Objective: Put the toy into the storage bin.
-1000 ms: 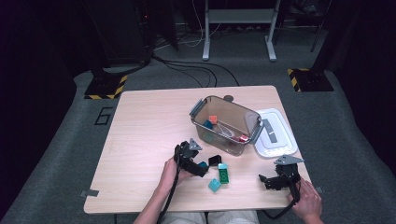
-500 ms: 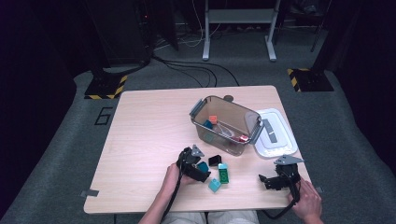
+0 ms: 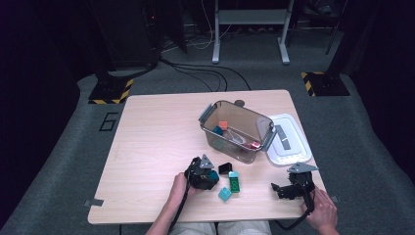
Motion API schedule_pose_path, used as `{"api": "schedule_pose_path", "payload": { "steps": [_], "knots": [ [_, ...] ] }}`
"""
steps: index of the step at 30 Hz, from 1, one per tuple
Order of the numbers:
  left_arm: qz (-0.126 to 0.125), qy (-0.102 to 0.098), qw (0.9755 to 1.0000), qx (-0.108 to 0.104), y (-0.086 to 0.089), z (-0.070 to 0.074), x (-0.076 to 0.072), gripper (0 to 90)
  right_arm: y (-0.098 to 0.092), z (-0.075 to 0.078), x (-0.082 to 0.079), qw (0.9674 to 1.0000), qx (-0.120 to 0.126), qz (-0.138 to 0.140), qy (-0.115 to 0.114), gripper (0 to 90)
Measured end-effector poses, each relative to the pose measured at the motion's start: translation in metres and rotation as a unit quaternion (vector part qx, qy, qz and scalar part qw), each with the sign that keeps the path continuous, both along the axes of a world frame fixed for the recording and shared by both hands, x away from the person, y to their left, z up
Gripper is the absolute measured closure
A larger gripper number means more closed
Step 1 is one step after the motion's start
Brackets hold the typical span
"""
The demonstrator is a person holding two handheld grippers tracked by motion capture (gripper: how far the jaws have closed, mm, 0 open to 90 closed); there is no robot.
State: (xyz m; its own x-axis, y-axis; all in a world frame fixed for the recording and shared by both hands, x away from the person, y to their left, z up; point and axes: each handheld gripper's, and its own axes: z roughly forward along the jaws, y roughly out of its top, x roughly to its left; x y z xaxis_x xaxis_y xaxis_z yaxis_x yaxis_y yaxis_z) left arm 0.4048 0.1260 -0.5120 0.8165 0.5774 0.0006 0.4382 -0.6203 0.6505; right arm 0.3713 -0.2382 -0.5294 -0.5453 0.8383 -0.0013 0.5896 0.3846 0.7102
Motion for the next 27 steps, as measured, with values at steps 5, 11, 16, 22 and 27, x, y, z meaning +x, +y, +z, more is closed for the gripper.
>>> {"api": "schedule_pose_path", "payload": {
  "steps": [5,11,16,22,27],
  "knots": [
    [0.001,-0.001,1.0000,0.005,-0.001,0.001,0.001,47.6,0.000,0.000,0.000,1.0000,0.000,0.000,0.000,0.0],
    [0.003,-0.006,1.0000,0.003,0.000,0.004,0.001,47.6,0.000,0.000,0.000,1.0000,0.000,0.000,0.000,0.0],
    [0.010,-0.013,0.9999,-0.001,0.004,0.012,0.004,47.6,0.000,0.000,0.000,1.0000,0.000,0.000,0.000,0.0],
    [0.020,-0.017,0.9996,-0.011,0.011,0.021,0.005,47.7,0.000,0.000,0.000,1.0000,0.000,0.000,0.000,0.0],
    [0.022,-0.023,0.9994,-0.012,0.013,0.029,0.007,47.7,0.000,0.000,0.000,1.0000,0.000,0.000,0.000,0.0]
  ]
}}
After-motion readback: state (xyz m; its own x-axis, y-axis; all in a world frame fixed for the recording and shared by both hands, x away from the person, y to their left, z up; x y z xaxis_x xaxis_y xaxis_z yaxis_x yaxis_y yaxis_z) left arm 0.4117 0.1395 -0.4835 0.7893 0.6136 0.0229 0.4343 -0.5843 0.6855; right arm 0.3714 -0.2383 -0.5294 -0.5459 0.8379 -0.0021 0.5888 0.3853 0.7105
